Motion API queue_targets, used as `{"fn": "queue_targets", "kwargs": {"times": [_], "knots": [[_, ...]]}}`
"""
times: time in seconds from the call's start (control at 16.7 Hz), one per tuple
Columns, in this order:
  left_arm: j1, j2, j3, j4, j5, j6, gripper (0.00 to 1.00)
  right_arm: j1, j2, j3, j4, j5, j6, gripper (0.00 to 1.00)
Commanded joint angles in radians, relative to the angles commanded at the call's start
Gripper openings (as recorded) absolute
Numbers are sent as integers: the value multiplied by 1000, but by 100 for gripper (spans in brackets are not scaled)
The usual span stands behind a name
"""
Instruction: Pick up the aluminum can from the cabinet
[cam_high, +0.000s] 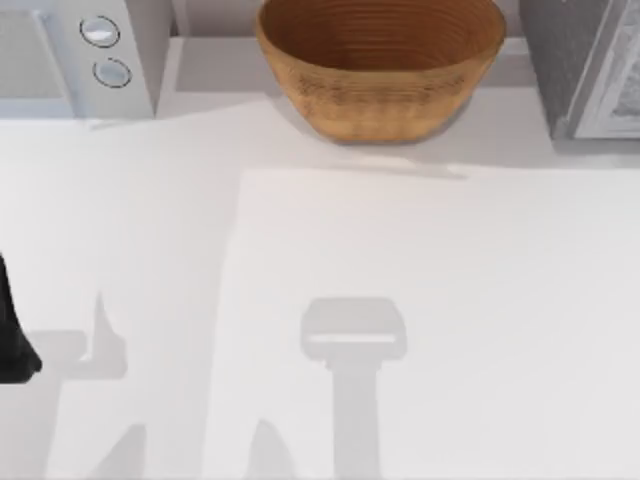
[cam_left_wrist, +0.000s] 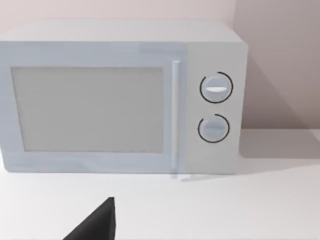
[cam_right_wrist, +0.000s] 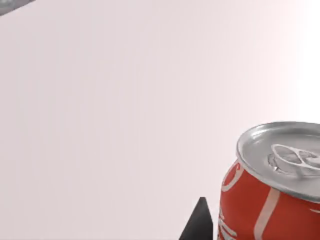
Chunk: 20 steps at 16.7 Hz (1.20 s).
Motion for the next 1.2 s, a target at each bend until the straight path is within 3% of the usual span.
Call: {"fn": "queue_targets", "kwargs": {"times": [0.36, 0.66, 0.9, 1.2], "knots": [[0, 0, 0, 0, 0, 0, 100, 314, 124, 662, -183, 166, 366, 0], [0, 0, 0, 0, 0, 0, 100, 487, 195, 1049, -290, 265, 576, 0], [0, 0, 0, 0, 0, 0, 100, 558, 223, 1213, -335, 308, 662, 0], [0, 0, 0, 0, 0, 0, 100, 569, 228, 1240, -343, 315, 677, 0]]}}
